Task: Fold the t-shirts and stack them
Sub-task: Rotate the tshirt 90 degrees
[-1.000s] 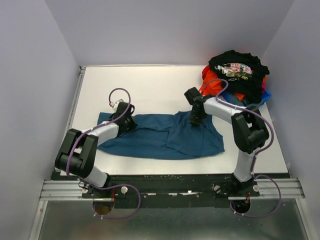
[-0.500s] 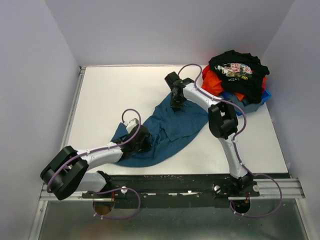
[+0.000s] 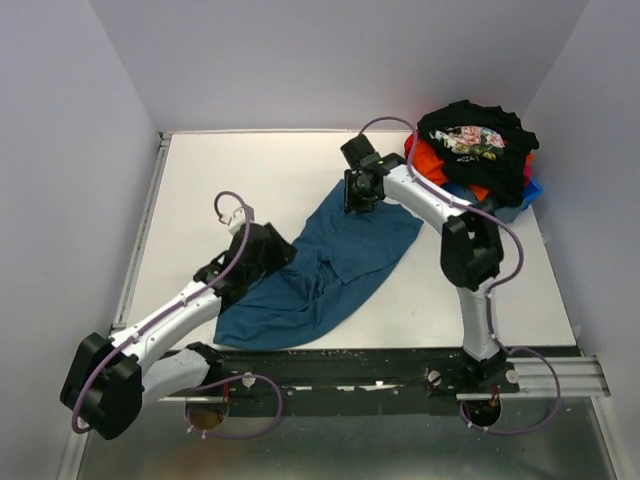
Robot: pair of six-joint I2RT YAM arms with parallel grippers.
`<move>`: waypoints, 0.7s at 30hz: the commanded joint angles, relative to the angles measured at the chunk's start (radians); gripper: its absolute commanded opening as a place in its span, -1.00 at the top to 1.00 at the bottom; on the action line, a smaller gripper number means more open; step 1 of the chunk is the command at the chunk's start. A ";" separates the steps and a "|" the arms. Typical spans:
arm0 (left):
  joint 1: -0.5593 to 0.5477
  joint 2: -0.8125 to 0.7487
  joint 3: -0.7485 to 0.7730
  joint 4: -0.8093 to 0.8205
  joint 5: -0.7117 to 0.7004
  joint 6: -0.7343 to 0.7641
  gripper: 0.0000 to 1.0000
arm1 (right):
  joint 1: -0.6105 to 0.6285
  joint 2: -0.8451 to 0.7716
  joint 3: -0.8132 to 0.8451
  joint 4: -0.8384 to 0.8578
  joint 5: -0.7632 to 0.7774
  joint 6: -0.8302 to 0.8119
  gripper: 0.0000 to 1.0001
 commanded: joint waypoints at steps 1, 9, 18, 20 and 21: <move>0.125 0.068 0.145 0.003 0.130 0.230 -0.54 | -0.001 -0.289 -0.285 0.190 -0.041 -0.005 0.07; 0.199 0.472 0.408 0.046 0.305 0.411 -0.72 | -0.003 -0.735 -0.858 0.409 -0.009 0.132 -0.01; 0.220 0.817 0.669 -0.063 0.311 0.506 -0.60 | -0.003 -1.018 -1.113 0.428 -0.024 0.196 -0.04; 0.225 0.869 0.718 -0.074 0.359 0.516 -0.50 | -0.003 -1.062 -1.154 0.432 -0.020 0.210 -0.04; 0.225 0.892 0.732 -0.075 0.379 0.517 -0.46 | -0.003 -1.081 -1.174 0.435 -0.015 0.210 -0.04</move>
